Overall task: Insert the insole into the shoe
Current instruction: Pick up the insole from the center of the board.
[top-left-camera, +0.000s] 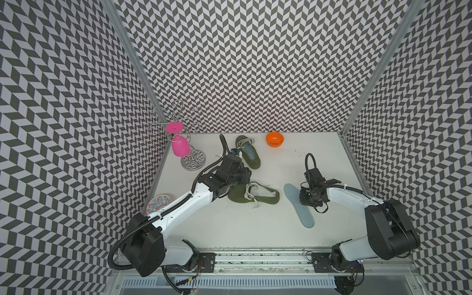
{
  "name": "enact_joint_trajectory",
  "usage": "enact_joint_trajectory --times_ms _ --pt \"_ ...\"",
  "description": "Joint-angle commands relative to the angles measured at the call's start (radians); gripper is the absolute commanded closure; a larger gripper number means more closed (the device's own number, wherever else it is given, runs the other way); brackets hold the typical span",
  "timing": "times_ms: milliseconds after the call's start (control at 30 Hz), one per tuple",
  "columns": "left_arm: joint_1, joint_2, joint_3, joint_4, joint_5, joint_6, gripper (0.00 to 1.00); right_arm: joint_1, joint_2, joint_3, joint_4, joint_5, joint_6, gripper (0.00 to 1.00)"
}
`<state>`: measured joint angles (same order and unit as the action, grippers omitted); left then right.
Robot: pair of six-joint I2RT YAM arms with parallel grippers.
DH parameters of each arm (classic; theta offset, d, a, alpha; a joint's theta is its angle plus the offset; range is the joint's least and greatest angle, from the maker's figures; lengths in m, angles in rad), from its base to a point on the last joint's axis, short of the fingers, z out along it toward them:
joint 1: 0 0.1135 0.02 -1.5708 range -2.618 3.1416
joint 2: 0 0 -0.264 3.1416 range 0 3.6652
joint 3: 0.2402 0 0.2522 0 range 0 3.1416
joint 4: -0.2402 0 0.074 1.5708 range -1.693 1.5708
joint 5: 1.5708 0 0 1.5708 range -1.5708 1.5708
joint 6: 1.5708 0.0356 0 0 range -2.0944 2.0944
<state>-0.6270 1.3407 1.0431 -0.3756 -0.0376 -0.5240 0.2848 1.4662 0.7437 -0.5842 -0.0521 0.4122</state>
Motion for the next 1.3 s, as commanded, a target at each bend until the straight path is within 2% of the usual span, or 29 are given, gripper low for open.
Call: enact_joint_trajectory --times_ms 0,133,233,300,333,433,600,833,967,1267 --pt "0.017 -0.015 0.042 -0.019 -0.022 0.03 0.46 -0.006 -0.003 -0.004 0.052 -0.002 -0.003 0.76" --pt "0.023 -0.009 0.053 -0.017 -0.025 0.041 0.46 -0.01 0.001 -0.005 0.068 -0.023 -0.012 0.92" --pt "0.026 -0.002 0.054 -0.017 -0.024 0.045 0.46 -0.01 0.009 -0.005 0.072 -0.043 -0.019 0.93" --pt "0.026 0.002 0.054 -0.018 -0.022 0.047 0.46 -0.01 0.015 -0.006 0.069 -0.049 -0.021 0.9" --pt "0.026 0.004 0.054 -0.017 -0.018 0.047 0.46 -0.01 0.018 -0.003 0.066 -0.054 -0.021 0.81" --pt "0.026 0.006 0.052 -0.013 -0.015 0.05 0.46 -0.01 0.016 0.002 0.055 -0.064 -0.025 0.72" --pt "0.026 0.015 0.057 -0.009 -0.012 0.053 0.46 -0.008 -0.009 -0.008 0.063 -0.094 -0.019 0.7" --pt "0.026 0.021 0.067 -0.007 -0.01 0.061 0.46 -0.007 0.039 -0.064 0.131 -0.13 0.013 0.83" --pt "0.026 0.031 0.074 -0.011 -0.01 0.075 0.46 -0.007 0.036 -0.084 0.148 -0.121 0.028 1.0" --pt "0.026 0.052 0.092 -0.017 0.003 0.101 0.46 -0.007 -0.037 -0.014 0.1 -0.111 0.03 1.0"
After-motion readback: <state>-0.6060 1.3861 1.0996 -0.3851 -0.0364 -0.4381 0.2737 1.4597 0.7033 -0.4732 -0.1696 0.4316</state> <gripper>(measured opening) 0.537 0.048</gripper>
